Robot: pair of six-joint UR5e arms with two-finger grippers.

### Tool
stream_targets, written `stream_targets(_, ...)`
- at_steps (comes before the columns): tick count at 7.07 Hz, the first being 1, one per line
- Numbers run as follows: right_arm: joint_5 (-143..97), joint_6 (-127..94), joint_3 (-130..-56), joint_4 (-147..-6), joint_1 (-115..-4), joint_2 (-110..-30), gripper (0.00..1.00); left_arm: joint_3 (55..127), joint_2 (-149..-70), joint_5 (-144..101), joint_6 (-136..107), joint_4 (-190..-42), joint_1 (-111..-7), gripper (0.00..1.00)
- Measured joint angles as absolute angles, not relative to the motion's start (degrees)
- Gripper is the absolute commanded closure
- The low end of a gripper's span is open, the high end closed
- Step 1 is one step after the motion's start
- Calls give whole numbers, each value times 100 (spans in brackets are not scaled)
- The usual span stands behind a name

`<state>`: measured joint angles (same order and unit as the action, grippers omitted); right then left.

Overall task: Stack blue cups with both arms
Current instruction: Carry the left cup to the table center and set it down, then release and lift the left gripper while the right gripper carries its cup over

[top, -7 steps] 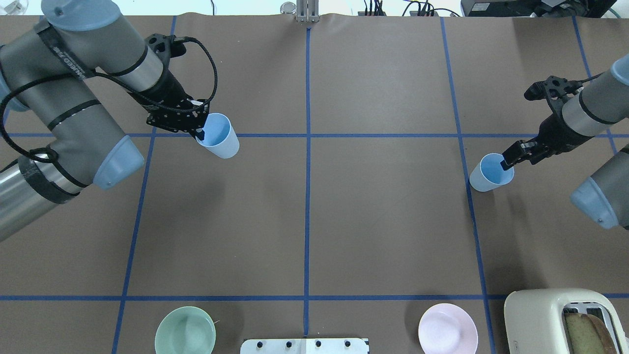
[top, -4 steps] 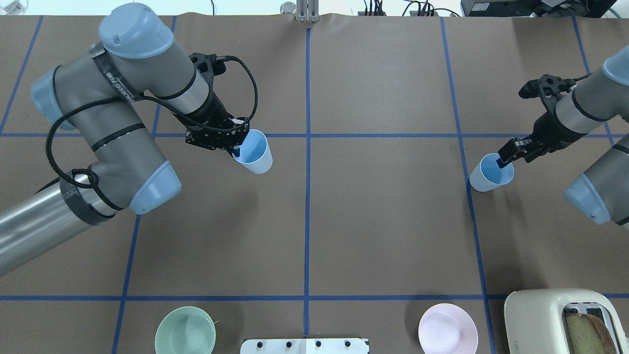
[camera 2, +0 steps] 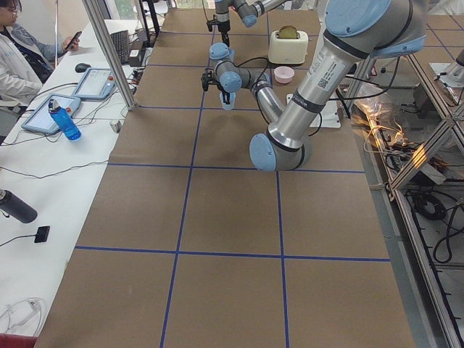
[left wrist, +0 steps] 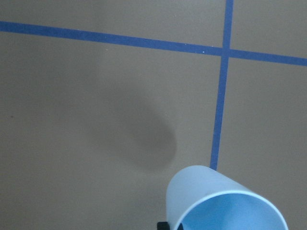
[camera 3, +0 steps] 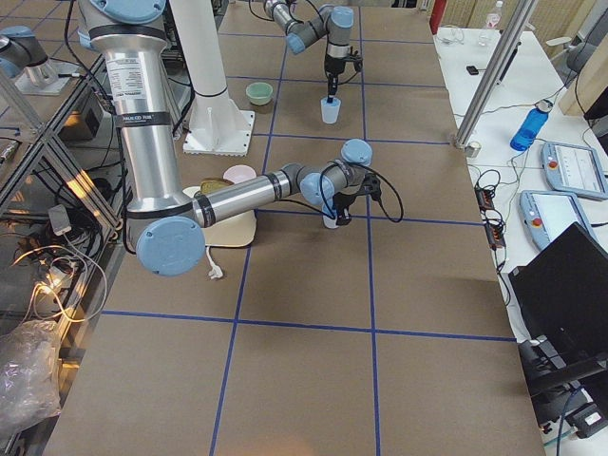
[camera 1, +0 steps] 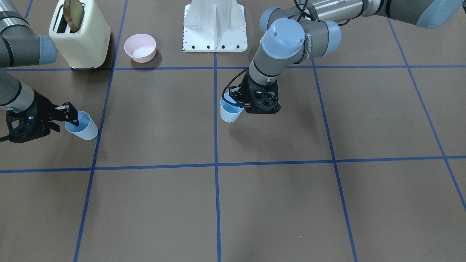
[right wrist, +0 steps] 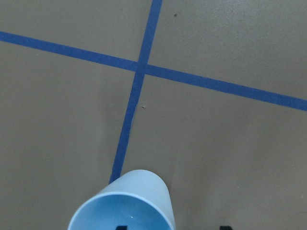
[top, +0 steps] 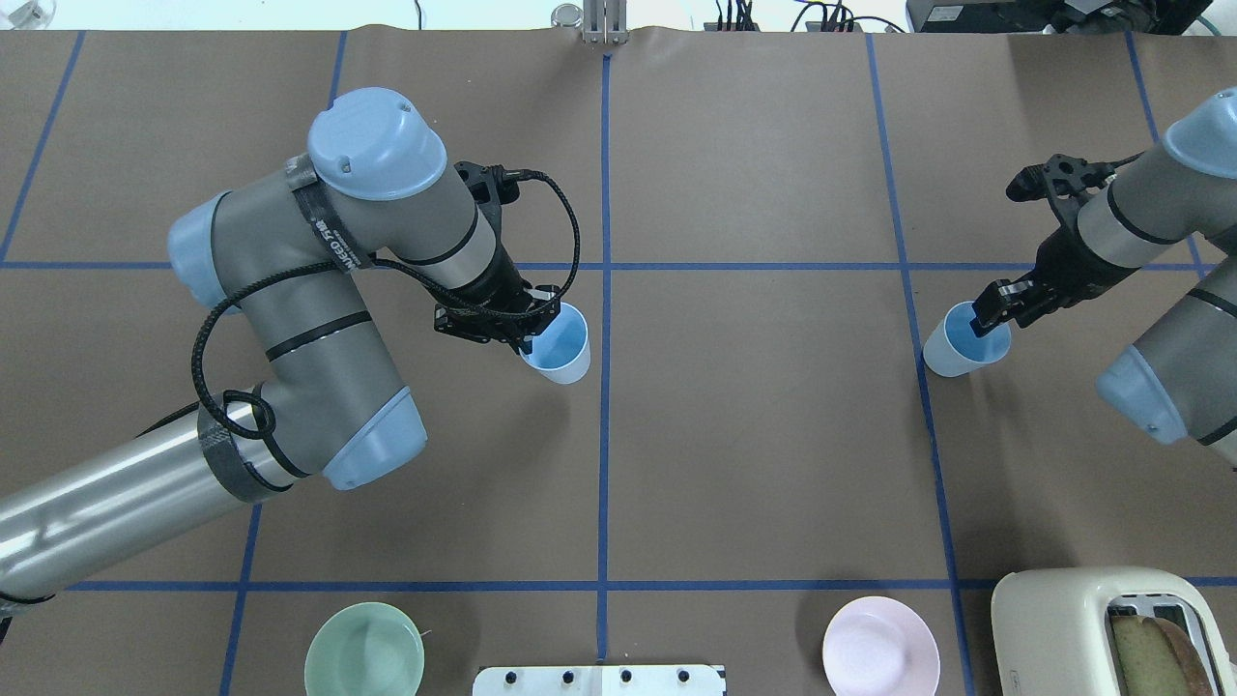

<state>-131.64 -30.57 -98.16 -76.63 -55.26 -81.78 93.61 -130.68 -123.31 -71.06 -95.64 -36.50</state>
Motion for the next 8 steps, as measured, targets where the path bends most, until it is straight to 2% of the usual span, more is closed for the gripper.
stream_targets(2,-13075,-3073,-9815,-7664,-5472,-8174,100,9050,-13334,-12205,-7165,-9581,-3533,100)
stream_targets(8,-13035,-3094,-9843,-7695,-5442,-7940,100,8735,-13573,-12006,-7207,-9649,-3375,100)
